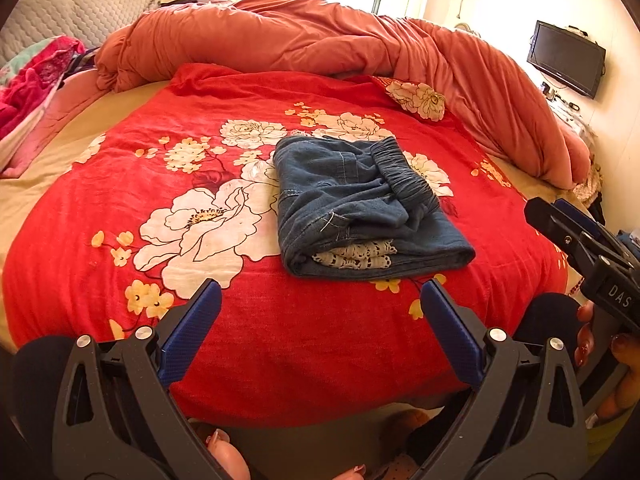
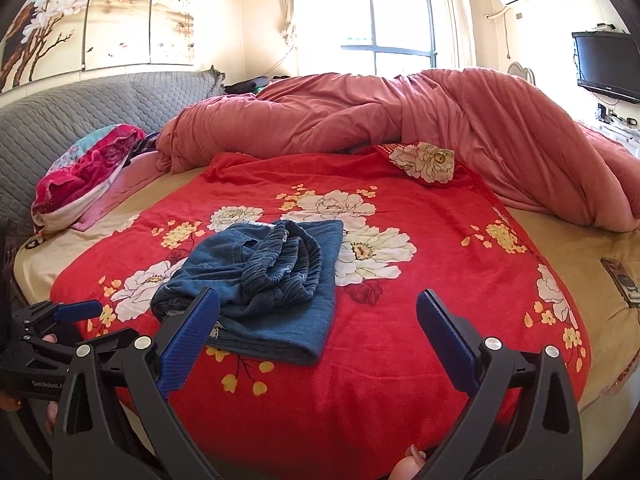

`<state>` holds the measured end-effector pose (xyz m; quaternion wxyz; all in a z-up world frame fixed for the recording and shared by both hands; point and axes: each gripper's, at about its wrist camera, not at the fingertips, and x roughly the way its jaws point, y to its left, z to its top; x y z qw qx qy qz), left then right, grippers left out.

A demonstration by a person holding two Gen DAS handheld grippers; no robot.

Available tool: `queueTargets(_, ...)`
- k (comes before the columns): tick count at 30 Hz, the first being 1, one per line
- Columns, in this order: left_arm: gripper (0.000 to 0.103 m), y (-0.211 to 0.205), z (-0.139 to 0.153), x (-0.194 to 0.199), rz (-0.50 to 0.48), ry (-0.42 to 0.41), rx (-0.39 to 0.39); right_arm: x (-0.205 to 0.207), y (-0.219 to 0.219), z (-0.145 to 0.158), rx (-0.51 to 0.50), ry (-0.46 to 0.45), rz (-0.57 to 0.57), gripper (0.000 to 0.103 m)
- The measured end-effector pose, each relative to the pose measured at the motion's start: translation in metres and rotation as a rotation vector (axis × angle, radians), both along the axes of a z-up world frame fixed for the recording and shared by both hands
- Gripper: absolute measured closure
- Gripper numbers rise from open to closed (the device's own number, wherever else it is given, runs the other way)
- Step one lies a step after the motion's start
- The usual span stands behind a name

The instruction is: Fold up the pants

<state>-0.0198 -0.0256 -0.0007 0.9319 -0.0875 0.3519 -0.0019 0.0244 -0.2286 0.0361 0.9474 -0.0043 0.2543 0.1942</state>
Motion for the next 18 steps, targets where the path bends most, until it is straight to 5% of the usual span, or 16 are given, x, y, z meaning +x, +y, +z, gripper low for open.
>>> queueTargets(18,0.01,-0.001,-0.018,0.01,0.002,0.064,-0.02,0.017,0.003,-0.046,-0.041,0.171,-0.026,0.005)
